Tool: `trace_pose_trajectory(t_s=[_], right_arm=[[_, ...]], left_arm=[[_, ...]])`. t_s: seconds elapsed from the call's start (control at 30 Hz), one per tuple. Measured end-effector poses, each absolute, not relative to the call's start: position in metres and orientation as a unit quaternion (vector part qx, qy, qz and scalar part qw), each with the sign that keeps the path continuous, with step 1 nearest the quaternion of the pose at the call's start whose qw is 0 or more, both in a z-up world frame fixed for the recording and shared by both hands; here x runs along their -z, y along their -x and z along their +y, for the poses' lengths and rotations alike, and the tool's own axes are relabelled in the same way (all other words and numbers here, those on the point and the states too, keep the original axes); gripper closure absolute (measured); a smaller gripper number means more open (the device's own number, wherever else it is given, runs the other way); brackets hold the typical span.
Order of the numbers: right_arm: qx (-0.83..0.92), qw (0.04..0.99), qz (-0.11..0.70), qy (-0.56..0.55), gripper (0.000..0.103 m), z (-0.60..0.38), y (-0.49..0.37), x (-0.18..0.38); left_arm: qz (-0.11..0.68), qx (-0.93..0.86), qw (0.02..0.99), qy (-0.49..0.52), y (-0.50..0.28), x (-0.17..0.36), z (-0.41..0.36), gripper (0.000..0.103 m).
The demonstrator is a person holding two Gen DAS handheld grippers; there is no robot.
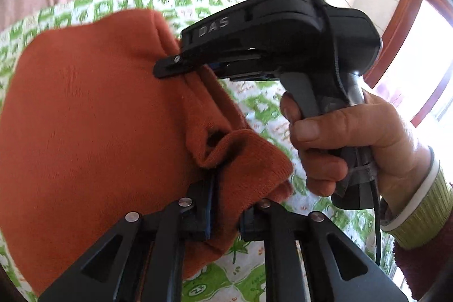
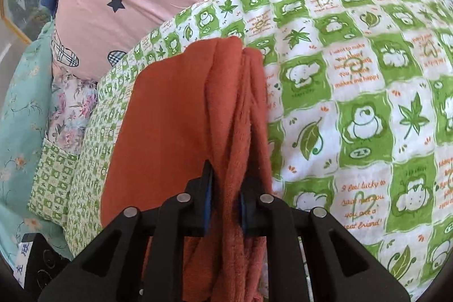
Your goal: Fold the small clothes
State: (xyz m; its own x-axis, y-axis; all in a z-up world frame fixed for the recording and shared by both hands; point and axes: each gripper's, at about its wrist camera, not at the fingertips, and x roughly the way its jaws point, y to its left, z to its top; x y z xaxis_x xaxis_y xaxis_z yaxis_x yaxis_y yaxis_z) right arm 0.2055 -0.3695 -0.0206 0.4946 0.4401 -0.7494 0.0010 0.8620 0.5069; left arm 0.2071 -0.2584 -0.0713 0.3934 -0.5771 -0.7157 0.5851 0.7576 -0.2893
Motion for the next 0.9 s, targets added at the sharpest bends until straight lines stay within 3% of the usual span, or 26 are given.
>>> trace_pose_trajectory(t_s=[0.07, 0.13, 0.17, 0.2, 0.27, 0.3, 0.33, 0.5, 0.83, 0.9], right_arm=[[-0.120, 0.839, 0.480, -0.227, 0.081, -0.372, -0.198, 0.016], [-0.108, 0.843, 0.477, -0.223, 0.077, -0.374, -0.190, 0.009], [-0.100, 0.845, 0.476, -0.224, 0.071, -0.375, -0.187, 0.006], [-0.095, 0.845, 0.474, -0.228, 0.065, -0.377, -0.183, 0.004], [-0.093, 0.849, 0.463, -0.239, 0.035, -0.380, -0.175, -0.001], [-0.095, 0.851, 0.458, -0.241, 0.033, -0.379, -0.172, -0.003], [-0.100, 0.850, 0.456, -0.242, 0.032, -0.379, -0.169, -0.004], [-0.115, 0.837, 0.477, -0.242, 0.031, -0.370, -0.167, 0.005], [-0.146, 0.813, 0.500, -0.261, 0.031, -0.359, -0.180, 0.037], [-0.148, 0.811, 0.500, -0.266, 0.035, -0.358, -0.182, 0.039]], left_arm=[[0.427, 0.359, 0.830, 0.012, -0.204, 0.068, -0.248, 0.079], [0.426, 0.360, 0.830, 0.016, -0.198, 0.064, -0.237, 0.056], [0.425, 0.357, 0.832, 0.017, -0.194, 0.062, -0.230, 0.052], [0.423, 0.355, 0.833, 0.019, -0.191, 0.059, -0.221, 0.049], [0.420, 0.352, 0.836, 0.029, -0.185, 0.053, -0.201, 0.047], [0.420, 0.346, 0.838, 0.035, -0.179, 0.050, -0.191, 0.042], [0.422, 0.333, 0.842, 0.043, -0.178, 0.047, -0.176, 0.035], [0.419, 0.280, 0.860, 0.080, -0.187, 0.037, -0.113, 0.024], [0.494, 0.249, 0.814, 0.176, -0.293, 0.083, -0.068, 0.026], [0.496, 0.257, 0.809, 0.182, -0.305, 0.091, -0.071, 0.027]])
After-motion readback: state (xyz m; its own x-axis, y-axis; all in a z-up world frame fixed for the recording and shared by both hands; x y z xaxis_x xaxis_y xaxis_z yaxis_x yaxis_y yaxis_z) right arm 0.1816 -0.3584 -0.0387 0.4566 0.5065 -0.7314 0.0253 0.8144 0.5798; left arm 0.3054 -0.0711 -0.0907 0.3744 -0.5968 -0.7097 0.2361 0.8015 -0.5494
